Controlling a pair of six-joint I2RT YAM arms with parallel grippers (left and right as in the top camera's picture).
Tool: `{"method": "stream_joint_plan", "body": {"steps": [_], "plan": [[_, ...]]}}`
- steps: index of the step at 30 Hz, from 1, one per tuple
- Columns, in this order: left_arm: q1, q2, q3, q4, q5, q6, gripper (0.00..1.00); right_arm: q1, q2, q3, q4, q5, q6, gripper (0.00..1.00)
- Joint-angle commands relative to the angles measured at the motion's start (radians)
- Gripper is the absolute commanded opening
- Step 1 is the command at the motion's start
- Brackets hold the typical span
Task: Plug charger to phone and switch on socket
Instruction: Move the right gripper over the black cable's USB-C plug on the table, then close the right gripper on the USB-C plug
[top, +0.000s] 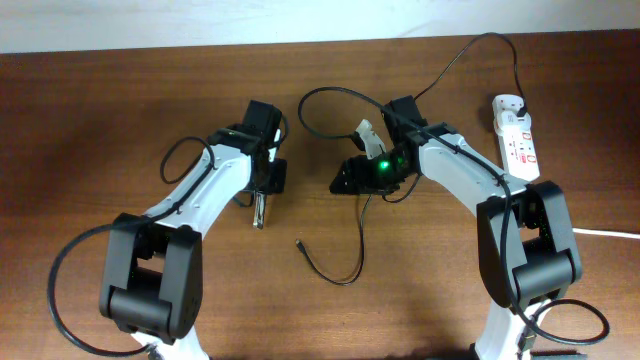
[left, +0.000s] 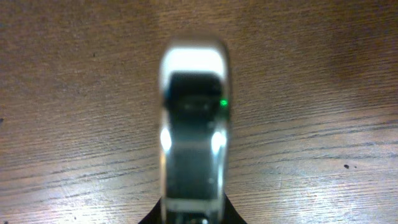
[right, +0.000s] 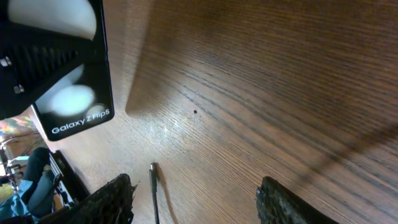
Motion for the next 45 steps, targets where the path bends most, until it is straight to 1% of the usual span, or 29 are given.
{"method": "stream_joint_plan", "body": {"steps": [1,3,4,10,11,12,13,15,16,17,18,19,20,21,23,24,25,27,28,31,32,34,35,37,38,40,42,45], "plan": [[0.001,-0.006,-0.04,0.009,-0.015,-0.028,0.07,0.005,-0.01,0.001,-0.001,0.01,-0.011,0.67],[0.001,-0.003,-0.046,0.017,-0.015,-0.028,0.07,0.005,-0.01,0.001,-0.001,0.01,-0.011,0.67],[0.001,-0.003,-0.046,0.018,-0.015,-0.028,0.09,0.005,-0.01,0.001,-0.001,0.01,-0.011,0.67],[0.001,-0.002,-0.106,0.057,-0.015,-0.028,0.11,0.005,-0.01,0.001,-0.007,0.01,-0.011,0.67],[0.001,-0.002,-0.107,0.06,-0.015,-0.028,0.15,0.005,-0.01,0.001,-0.007,0.01,-0.011,0.67],[0.001,-0.002,-0.107,0.06,-0.015,-0.028,0.16,0.005,-0.01,0.001,-0.007,0.01,-0.011,0.67],[0.001,-0.002,-0.107,0.059,-0.015,-0.028,0.13,0.005,-0.01,0.001,-0.007,0.01,-0.011,0.67],[0.0,-0.002,-0.107,0.06,-0.015,-0.028,0.13,0.005,-0.01,0.001,-0.007,0.01,-0.011,0.67],[0.001,-0.002,-0.107,0.06,-0.015,-0.028,0.09,0.005,-0.01,0.001,-0.007,0.01,-0.011,0.67],[0.001,-0.002,-0.107,0.06,-0.015,-0.028,0.09,0.005,-0.01,0.001,-0.007,0.01,-0.011,0.67],[0.001,-0.002,-0.107,0.059,-0.015,-0.028,0.09,0.005,-0.01,0.001,-0.007,0.01,-0.011,0.7],[0.001,-0.002,-0.107,0.059,-0.014,-0.028,0.05,0.005,-0.01,0.001,-0.007,0.01,-0.011,0.75],[0.001,-0.002,-0.106,0.059,-0.015,-0.028,0.02,0.005,-0.01,0.001,-0.013,0.01,-0.011,0.66],[0.006,-0.002,-0.102,0.054,-0.005,-0.028,0.0,0.005,-0.016,0.001,-0.019,0.01,-0.013,0.54],[0.033,-0.015,-0.078,0.039,0.1,-0.028,0.0,0.015,-0.059,0.001,-0.018,0.043,-0.027,0.53],[0.079,-0.04,-0.057,0.041,0.232,-0.028,0.0,0.022,-0.115,0.001,-0.038,0.066,-0.039,0.53],[0.101,-0.052,-0.049,0.041,0.297,-0.027,0.0,0.026,-0.137,0.001,-0.05,0.067,-0.053,0.54],[0.206,-0.085,-0.039,0.078,0.603,-0.027,0.0,0.06,-0.19,0.001,-0.093,0.105,-0.072,0.55],[0.246,-0.086,-0.039,0.096,0.702,-0.027,0.0,0.082,-0.194,0.001,-0.109,0.141,-0.073,0.56],[0.379,-0.083,-0.048,0.148,0.848,-0.027,0.0,0.189,-0.19,0.001,-0.141,0.24,-0.097,0.56],[0.42,-0.082,-0.069,0.184,0.948,-0.012,0.0,0.243,-0.19,0.001,-0.139,0.277,-0.093,0.57],[0.454,-0.082,-0.108,0.241,1.033,0.006,0.0,0.307,-0.19,0.001,-0.138,0.327,-0.089,0.57],[0.47,-0.081,-0.143,0.279,1.055,0.006,0.0,0.35,-0.19,0.001,-0.134,0.391,-0.05,0.57],[0.485,-0.079,-0.22,0.395,1.115,0.006,0.0,0.412,-0.187,0.001,-0.123,0.501,-0.007,0.57],[0.486,-0.079,-0.269,0.491,1.15,-0.014,0.0,0.449,-0.186,0.001,-0.124,0.577,0.026,0.58],[0.486,-0.079,-0.32,0.601,1.157,-0.083,0.0,0.494,-0.185,0.001,-0.123,0.629,0.07,0.57],[0.486,-0.079,-0.328,0.613,1.157,-0.104,0.0,0.539,-0.16,-0.001,-0.124,0.684,0.092,0.57],[0.486,-0.079,-0.328,0.614,1.148,-0.104,0.0,0.565,-0.107,-0.001,-0.124,0.69,0.118,0.57]]}}
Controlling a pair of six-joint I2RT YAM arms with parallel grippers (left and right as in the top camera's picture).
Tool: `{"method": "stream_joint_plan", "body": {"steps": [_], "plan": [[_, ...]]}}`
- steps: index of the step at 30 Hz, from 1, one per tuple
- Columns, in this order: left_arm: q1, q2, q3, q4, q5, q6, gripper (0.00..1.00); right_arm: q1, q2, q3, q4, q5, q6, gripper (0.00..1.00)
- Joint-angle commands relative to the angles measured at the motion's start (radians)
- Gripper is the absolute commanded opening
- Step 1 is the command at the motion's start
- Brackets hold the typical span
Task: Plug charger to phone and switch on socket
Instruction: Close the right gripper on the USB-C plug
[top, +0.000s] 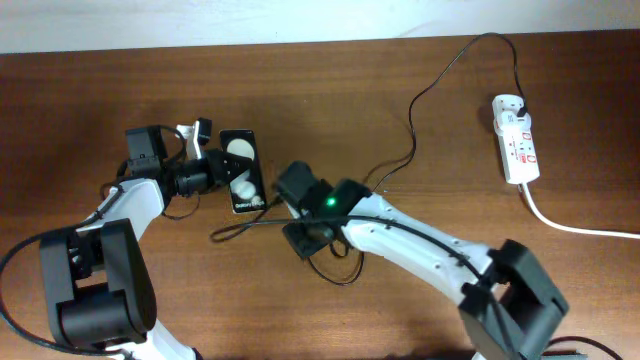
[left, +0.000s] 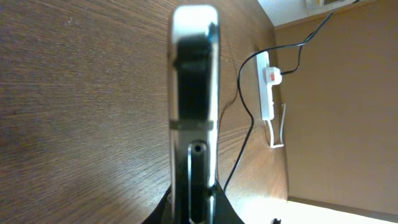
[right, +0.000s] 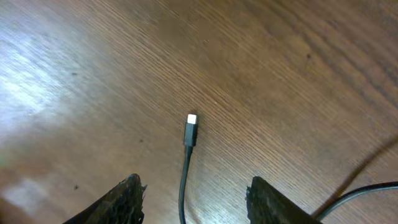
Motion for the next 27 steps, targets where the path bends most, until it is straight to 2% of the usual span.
{"method": "stream_joint_plan", "body": {"steps": [1,2,3,4,5,9,13,16,19,21,27], "plan": [[0.006,-0.026,-0.002,0.008,0.025,-0.021,0.0,0.018,0.064,-0.001,0.0,0.049,0.041,0.57],[0.006,-0.026,-0.002,0.008,0.025,-0.021,0.0,0.018,0.08,-0.001,-0.001,0.048,0.041,0.59],[0.005,-0.026,-0.002,0.008,0.025,-0.021,0.0,0.018,0.089,-0.002,0.0,0.046,0.04,0.67],[0.005,-0.026,-0.002,0.008,0.025,-0.021,0.0,0.018,0.091,-0.002,0.0,0.045,0.04,0.86],[0.005,-0.026,-0.002,0.008,0.026,-0.021,0.0,0.018,0.092,-0.001,0.004,0.04,0.04,0.99],[0.003,-0.026,-0.002,0.008,0.025,-0.029,0.0,0.017,0.092,-0.001,0.002,0.033,0.04,0.99],[0.003,-0.026,-0.002,0.007,0.025,-0.029,0.0,0.017,0.092,-0.007,-0.013,0.0,0.041,0.76],[0.003,-0.026,-0.002,0.007,0.025,-0.029,0.0,0.017,0.092,-0.014,-0.012,-0.049,0.041,0.7],[0.003,-0.026,-0.002,0.007,0.025,-0.029,0.0,0.017,0.092,-0.028,-0.011,-0.049,0.042,0.68],[0.003,-0.026,-0.002,0.007,0.025,-0.029,0.0,0.017,0.092,-0.058,0.014,-0.048,0.101,0.66],[0.003,-0.026,-0.002,0.005,0.025,-0.029,0.0,0.017,0.092,-0.108,0.098,-0.029,0.118,0.66]]}}
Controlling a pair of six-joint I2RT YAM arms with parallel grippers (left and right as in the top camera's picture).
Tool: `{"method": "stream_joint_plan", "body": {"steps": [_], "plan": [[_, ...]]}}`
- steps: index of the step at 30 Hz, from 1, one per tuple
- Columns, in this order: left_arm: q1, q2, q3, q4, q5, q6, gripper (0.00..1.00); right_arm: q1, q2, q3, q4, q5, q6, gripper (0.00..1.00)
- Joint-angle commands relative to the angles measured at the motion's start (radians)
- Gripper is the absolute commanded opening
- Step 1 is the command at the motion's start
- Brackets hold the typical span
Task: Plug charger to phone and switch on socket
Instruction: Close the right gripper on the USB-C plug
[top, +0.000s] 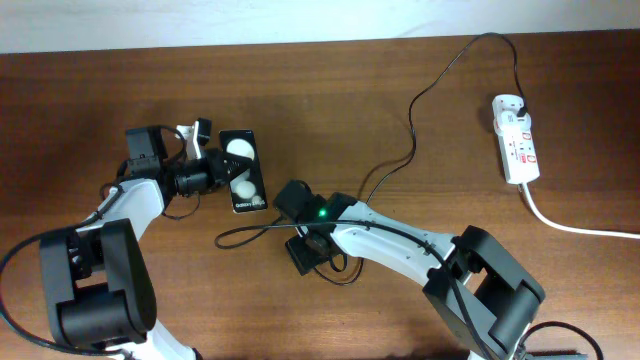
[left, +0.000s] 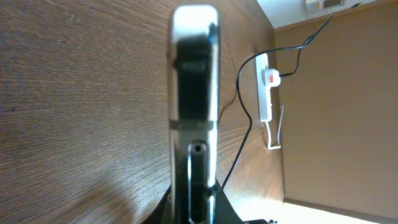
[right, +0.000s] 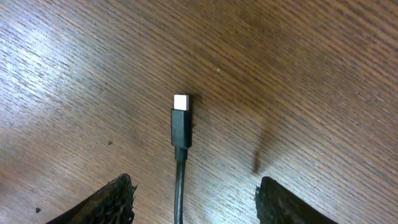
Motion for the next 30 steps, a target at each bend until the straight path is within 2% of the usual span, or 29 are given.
{"method": "stream_joint_plan", "body": {"steps": [1,6,10,13,22,26,29,30], "plan": [[0.003,-0.026,-0.002,0.003,0.026,-0.006,0.0,0.005,0.005,-0.009,0.008,0.011,0.011,0.66],[0.003,-0.026,-0.002,0.003,0.026,-0.006,0.0,0.005,0.005,-0.011,0.035,0.01,0.011,0.66],[0.003,-0.026,-0.002,0.003,0.026,-0.006,0.0,0.005,0.005,-0.031,0.043,0.021,0.012,0.62],[0.003,-0.026,-0.002,0.003,0.026,-0.006,0.0,0.005,0.005,-0.056,0.072,0.042,0.011,0.52],[0.003,-0.026,-0.002,0.003,0.026,-0.006,0.0,0.061,0.023,-0.061,0.113,0.153,-0.015,0.41],[0.003,-0.026,-0.002,0.003,0.027,-0.006,0.0,0.084,0.059,-0.061,0.105,0.202,-0.006,0.29],[0.003,-0.026,-0.002,0.003,0.027,-0.007,0.0,0.084,0.059,-0.061,0.096,0.202,-0.007,0.09],[0.003,-0.026,-0.002,0.003,0.027,-0.007,0.0,0.084,0.059,-0.061,0.093,0.202,-0.007,0.05]]}}
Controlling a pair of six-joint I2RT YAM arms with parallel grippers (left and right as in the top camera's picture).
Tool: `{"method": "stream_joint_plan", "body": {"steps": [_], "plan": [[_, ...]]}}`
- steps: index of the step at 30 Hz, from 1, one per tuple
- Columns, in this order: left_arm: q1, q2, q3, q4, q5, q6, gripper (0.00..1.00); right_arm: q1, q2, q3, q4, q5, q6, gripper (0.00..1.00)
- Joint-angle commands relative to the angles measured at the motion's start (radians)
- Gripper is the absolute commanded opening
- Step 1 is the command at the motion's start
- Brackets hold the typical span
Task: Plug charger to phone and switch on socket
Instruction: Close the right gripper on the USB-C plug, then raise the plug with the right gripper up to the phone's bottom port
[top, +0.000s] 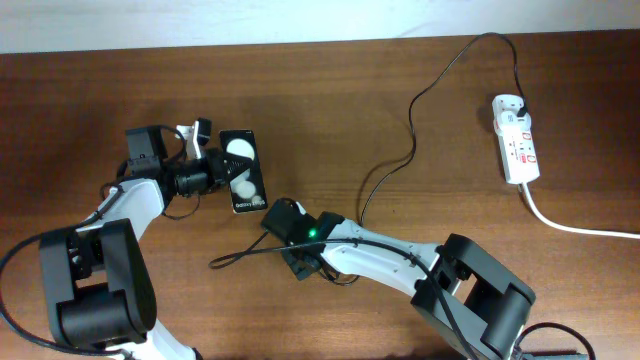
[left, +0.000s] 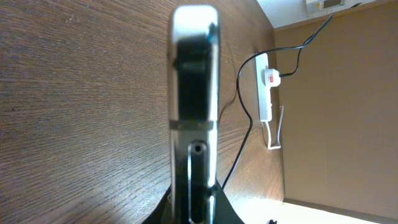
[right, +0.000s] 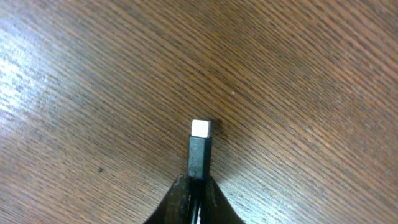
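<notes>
A black flip phone (top: 243, 172) with a silver rim is held on edge above the table's left part, my left gripper (top: 208, 172) shut on it. In the left wrist view the phone (left: 194, 93) shows edge-on, its charging port (left: 198, 148) just beyond the left gripper (left: 194, 205). My right gripper (top: 293, 250) is low over the table centre, shut on the black charger plug (right: 199, 152), whose silver tip points away from the right gripper (right: 194, 185). The black cable (top: 400, 165) runs back to a white socket strip (top: 515, 140) at the far right.
A loop of slack cable (top: 225, 260) lies left of the right gripper. The strip (left: 266, 93) has a red switch (left: 271, 76), and its white lead (top: 570, 225) runs off the right edge. The rest is bare brown wood.
My right gripper, which was open around the plug lying on the table, is now shut on it, and it sits a little further left. The left gripper and the phone have not moved.
First my left gripper held the phone near the table's middle with the right gripper open close by. Then the phone was held out at the left and the open right gripper was over the cable's plug, then lower around it. Now it grips the plug.
</notes>
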Motion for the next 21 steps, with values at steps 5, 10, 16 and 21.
{"method": "stream_joint_plan", "body": {"steps": [5,10,16,21], "plan": [[0.003,-0.026,-0.002,0.003,0.027,-0.006,0.0,0.002,0.043,-0.01,-0.015,0.026,-0.005,0.04],[0.01,-0.026,-0.002,0.006,0.043,-0.006,0.0,-0.041,-0.067,0.018,0.0,-0.198,0.023,0.04],[0.038,-0.026,-0.002,0.007,0.132,-0.006,0.0,-0.073,-0.104,-0.023,0.227,-0.469,0.044,0.04],[0.038,-0.026,-0.003,0.029,0.196,-0.006,0.0,-0.071,-0.104,-0.179,0.671,-0.514,0.217,0.04]]}}
